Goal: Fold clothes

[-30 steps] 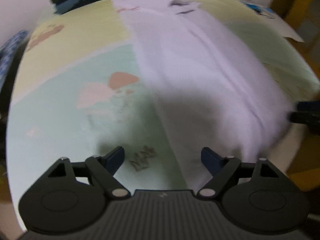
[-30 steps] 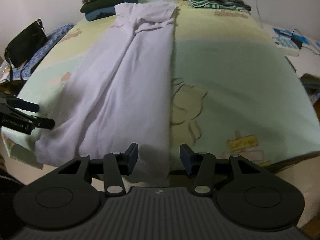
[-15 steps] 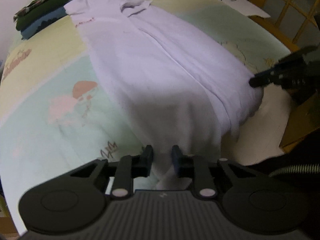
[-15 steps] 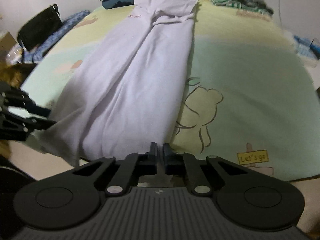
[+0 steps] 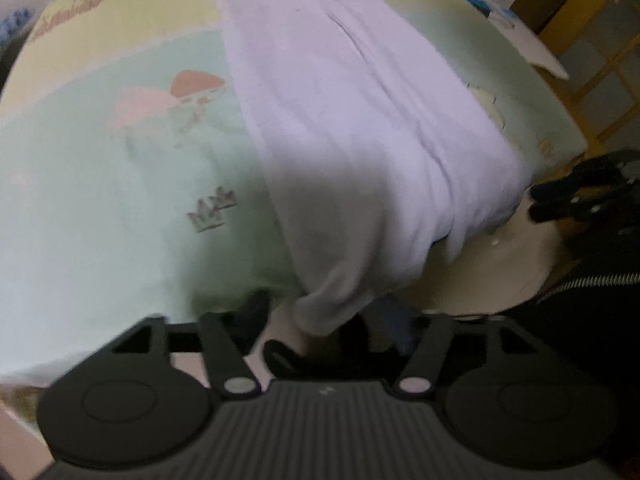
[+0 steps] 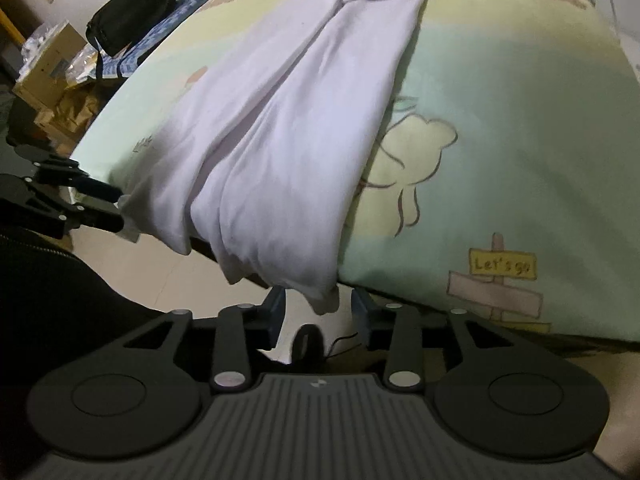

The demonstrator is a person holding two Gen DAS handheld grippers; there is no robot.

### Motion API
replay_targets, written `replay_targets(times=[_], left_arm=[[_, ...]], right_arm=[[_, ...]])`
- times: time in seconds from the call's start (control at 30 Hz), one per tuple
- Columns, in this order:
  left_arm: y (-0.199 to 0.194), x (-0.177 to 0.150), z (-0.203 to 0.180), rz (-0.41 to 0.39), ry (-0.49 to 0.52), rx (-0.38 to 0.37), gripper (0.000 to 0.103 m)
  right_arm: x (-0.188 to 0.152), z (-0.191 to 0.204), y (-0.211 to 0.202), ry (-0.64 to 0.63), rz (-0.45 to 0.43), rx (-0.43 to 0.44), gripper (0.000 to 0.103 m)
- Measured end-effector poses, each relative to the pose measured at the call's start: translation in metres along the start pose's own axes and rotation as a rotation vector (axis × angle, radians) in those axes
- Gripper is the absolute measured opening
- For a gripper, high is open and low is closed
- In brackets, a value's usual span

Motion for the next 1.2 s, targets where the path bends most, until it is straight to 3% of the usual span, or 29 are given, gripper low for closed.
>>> replay_targets(times=[0.2, 0.23, 0.27, 0.3, 0.47, 0.6, 0.7, 0.73, 0.77, 0.83, 1.0, 1.1, 1.2], left_arm=[[0.008, -0.004, -0.01, -0.003, 0.047, 0.019, 0.073], [0.008, -0.004, -0.014, -0.008, 0.066, 0.031, 0.059], [0.008, -0.006, -0.016, -0.005, 0.085, 0.036, 0.015], [0.009, -0.007, -0.017, 0.013, 0.093, 0.033, 0.002], [0.002, -0.014, -0.01, 0.039, 0.099, 0.011, 0.003], [0.012, -0.021, 0.003, 0.127, 0.093, 0.022, 0.008], [0.01, -0.022, 0.016, 0.146, 0.087, 0.041, 0.011], [0.005, -0.02, 0.017, 0.126, 0.081, 0.025, 0.025], [0.0, -0.016, 0.017, 0.1, 0.066, 0.004, 0.054], [-0.006, -0.007, 0.015, 0.051, 0.032, -0.027, 0.077], [0.013, 0.003, 0.011, 0.088, -0.033, -0.118, 0.079], [0.028, 0.006, 0.012, 0.12, -0.081, -0.128, 0.08], [0.038, 0.008, 0.011, 0.135, -0.116, -0.129, 0.072]], right_arm=[[-0.002, 0.0, 0.012, 0.013, 0.0, 0.009, 0.041], [-0.002, 0.0, 0.014, 0.016, -0.002, 0.012, 0.04], [-0.002, 0.001, 0.015, 0.019, -0.004, 0.014, 0.04], [-0.001, 0.002, 0.016, 0.023, -0.007, 0.016, 0.038], [-0.003, 0.002, 0.015, 0.013, 0.007, 0.027, 0.011], [-0.006, -0.003, 0.01, -0.005, 0.037, 0.024, 0.01], [-0.005, -0.004, 0.009, -0.01, 0.05, 0.034, 0.017], [-0.004, -0.004, 0.009, -0.013, 0.049, 0.03, 0.021], [-0.004, -0.005, 0.007, -0.015, 0.047, 0.027, 0.03], [-0.004, -0.007, 0.007, -0.004, 0.043, 0.034, 0.044], [-0.005, -0.007, 0.012, 0.006, 0.041, 0.057, 0.046], [-0.005, -0.005, 0.016, 0.003, 0.044, 0.073, 0.046], [-0.003, -0.004, 0.02, 0.001, 0.026, 0.064, 0.046]])
Point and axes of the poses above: each gripper's, at about its wrist camera, not at the fingertips, and y roughly the way its jaws point, z to its left, x to its top, the point moved 4 cm from there along y, roughly the way its jaws point, and after that the axes turned 8 degrees about -y, right-handed, at the moved point
